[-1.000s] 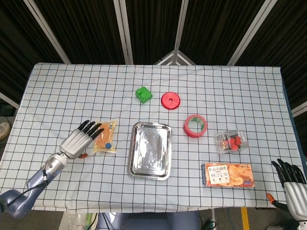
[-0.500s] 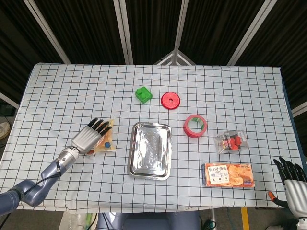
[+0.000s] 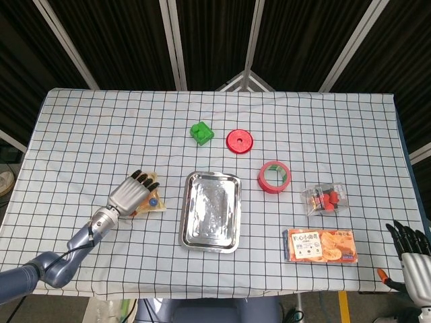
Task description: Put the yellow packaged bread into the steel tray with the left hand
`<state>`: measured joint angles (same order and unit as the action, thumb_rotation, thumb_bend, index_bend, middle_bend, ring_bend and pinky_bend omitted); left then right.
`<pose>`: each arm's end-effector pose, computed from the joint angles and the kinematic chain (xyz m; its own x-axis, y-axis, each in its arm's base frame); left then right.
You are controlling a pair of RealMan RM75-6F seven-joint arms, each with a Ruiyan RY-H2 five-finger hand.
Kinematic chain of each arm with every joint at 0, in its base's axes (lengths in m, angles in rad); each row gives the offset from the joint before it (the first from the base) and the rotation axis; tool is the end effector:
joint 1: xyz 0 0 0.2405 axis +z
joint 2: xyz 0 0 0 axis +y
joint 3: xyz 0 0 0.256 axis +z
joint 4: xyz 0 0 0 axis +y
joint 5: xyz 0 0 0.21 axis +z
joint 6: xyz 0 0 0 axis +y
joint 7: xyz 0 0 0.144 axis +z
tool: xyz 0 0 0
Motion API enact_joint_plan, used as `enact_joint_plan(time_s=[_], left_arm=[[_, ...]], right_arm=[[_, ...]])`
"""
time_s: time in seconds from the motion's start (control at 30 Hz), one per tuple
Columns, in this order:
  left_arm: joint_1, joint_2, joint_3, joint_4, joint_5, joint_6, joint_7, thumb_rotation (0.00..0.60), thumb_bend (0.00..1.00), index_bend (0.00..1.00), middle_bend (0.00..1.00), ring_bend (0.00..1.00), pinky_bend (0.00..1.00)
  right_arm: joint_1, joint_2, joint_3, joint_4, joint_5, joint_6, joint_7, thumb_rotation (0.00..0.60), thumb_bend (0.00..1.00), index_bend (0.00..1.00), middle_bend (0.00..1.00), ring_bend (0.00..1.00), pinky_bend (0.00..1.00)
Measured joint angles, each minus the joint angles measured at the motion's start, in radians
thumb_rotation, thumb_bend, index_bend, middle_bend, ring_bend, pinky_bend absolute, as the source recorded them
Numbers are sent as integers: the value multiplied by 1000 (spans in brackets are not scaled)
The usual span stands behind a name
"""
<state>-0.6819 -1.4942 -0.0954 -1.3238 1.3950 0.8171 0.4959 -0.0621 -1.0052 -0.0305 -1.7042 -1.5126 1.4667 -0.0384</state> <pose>-0.2046 0.3348 -0.0154 0.8214 0.1343 0.5543 0.5220 -0.5687 -0.6357 -0.3280 -0.1159 0.1733 0.4343 -0.1633 0.8858 -0.8839 0.1121 0.4540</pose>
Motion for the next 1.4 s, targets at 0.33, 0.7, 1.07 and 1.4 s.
enact_joint_plan(time_s=[0.33,0.7,1.07,1.4], left_arm=[[23,-70,-18,40,-61,131,101,600,102,358,449,379,406],[23,-28,-59,-120,-8,279,153,600,101,359,441,380,406],[-129,-232,-125,-127,-76,181,247,600,101,345,416,379,406],[-249,-467,-112,103,-103,99,276,600,51,7,41,27,199]], right_arm=[[-2,1,-5,-4,-3,3,-3,600,297,0,0,0,0],[0,11,-11,-9,-14,0,16,600,297,0,0,0,0],[9,27,-15,3,-23,-10,76,600,297,0,0,0,0],[4,46,-13,30,1,-14,141,600,297,0,0,0,0]])
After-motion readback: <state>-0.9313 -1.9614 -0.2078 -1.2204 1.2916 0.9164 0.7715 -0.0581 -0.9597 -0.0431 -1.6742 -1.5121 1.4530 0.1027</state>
